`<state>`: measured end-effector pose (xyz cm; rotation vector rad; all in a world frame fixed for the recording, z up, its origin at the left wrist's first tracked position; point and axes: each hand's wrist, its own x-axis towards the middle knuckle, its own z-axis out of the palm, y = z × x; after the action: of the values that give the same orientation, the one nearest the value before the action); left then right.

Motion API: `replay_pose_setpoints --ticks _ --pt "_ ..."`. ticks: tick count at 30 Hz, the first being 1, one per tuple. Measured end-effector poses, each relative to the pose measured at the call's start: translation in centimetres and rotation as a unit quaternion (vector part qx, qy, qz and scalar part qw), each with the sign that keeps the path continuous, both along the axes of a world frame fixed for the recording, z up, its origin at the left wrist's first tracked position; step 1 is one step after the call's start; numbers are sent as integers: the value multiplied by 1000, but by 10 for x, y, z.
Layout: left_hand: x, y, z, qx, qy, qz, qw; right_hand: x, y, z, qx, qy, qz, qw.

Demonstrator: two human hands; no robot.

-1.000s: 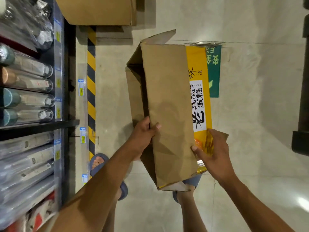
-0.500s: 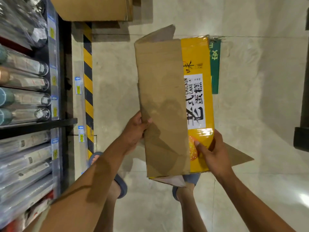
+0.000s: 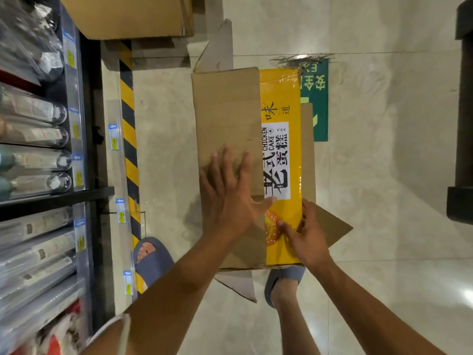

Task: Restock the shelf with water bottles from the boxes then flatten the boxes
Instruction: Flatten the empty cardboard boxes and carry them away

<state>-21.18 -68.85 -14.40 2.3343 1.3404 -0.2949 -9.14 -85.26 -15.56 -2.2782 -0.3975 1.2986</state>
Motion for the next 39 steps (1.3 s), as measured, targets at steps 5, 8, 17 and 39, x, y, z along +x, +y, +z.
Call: replay_pose_setpoints --ticks 5,8,17,39 --pt "-6 -15 25 -90 -54 91 990 -3 -14 2 -38 56 0 998" --pt "-36 -12 66 -97 -163 103 976 -6 -15 3 -34 74 -20 996" --pt "-170 36 54 -84 -78 216 970 2 -8 -2 -47 58 -4 997" --pt "-112 37 -33 -130 -159 219 954 48 3 -73 -32 357 -163 919"
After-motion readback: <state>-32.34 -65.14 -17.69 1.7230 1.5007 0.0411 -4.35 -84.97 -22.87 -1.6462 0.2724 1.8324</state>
